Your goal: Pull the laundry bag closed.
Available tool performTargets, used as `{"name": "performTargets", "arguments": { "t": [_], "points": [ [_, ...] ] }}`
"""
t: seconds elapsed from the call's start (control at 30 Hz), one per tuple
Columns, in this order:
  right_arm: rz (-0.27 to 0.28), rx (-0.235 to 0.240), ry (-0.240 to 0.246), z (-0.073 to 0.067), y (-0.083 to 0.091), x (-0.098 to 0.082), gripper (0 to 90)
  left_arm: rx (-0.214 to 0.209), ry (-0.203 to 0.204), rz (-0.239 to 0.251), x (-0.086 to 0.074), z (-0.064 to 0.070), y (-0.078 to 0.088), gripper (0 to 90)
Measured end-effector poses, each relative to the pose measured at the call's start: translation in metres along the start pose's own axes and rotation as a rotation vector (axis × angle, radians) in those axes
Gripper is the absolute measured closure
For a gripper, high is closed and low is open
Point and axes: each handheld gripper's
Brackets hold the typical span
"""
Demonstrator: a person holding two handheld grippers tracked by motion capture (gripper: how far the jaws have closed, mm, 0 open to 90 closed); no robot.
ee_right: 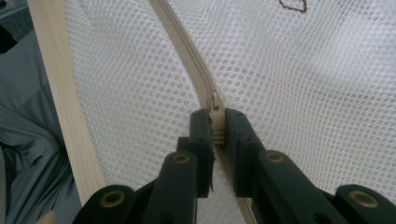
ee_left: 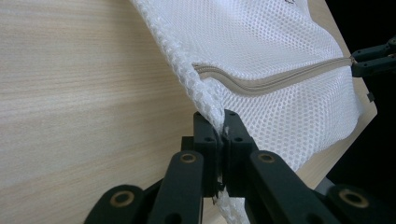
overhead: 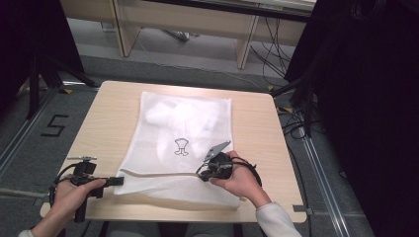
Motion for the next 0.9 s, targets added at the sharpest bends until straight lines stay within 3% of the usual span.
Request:
{"name": "performTargets", "arguments": {
  "t": [0.2,0.23,0.27,0.33,0.6,0.67,0.7,0.73,0.77,0.9],
  "points": [
    [0.006,0.001,0.004,0.000,0.001,-0.001,82.8,0.004,-0.001,0.001,0.000,0.001,0.000,85.9],
    [-0.013,0.002,-0.014,-0.001,0.002,-0.001,82.8,0.003,0.000,0.004,0.000,0.000,0.000,85.9],
    [-0.012,-0.002,-0.015,-0.001,0.002,-0.002,82.8,-0.016,-0.001,-0.014,0.001,-0.001,0.001,85.9],
    [0.000,0.003,-0.011,0.000,0.003,-0.004,82.8,0.003,-0.005,-0.003,0.000,0.000,0.000,85.9],
    [-0.013,-0.007,-0.033,0.000,0.008,-0.010,82.8,0.001,0.000,0.000,0.000,0.000,0.000,85.9],
    [0.006,-0.007,-0.039,0.000,0.008,-0.012,82.8,0.000,0.003,0.003,0.000,0.000,0.000,85.9],
    [-0.009,-0.010,-0.039,0.000,0.010,-0.013,82.9,0.000,0.001,0.000,0.000,0.000,0.000,85.8],
    [0.011,-0.006,-0.011,0.002,0.009,-0.014,82.9,-0.002,0.002,-0.001,0.000,0.000,0.000,85.9],
    [0.006,-0.004,-0.031,0.001,0.009,-0.014,82.8,0.001,0.001,0.000,0.000,0.000,0.000,85.9],
    [0.013,-0.008,-0.034,0.002,0.009,-0.016,82.8,-0.003,0.003,0.001,0.000,0.000,0.000,85.9]
  ]
}}
Point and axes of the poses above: each handheld gripper's, and its own axes: y roughly backward along the jaws, x roughly out of its top, z roughly to its right, and after that the axes turned 14 degrees about y, right-handed
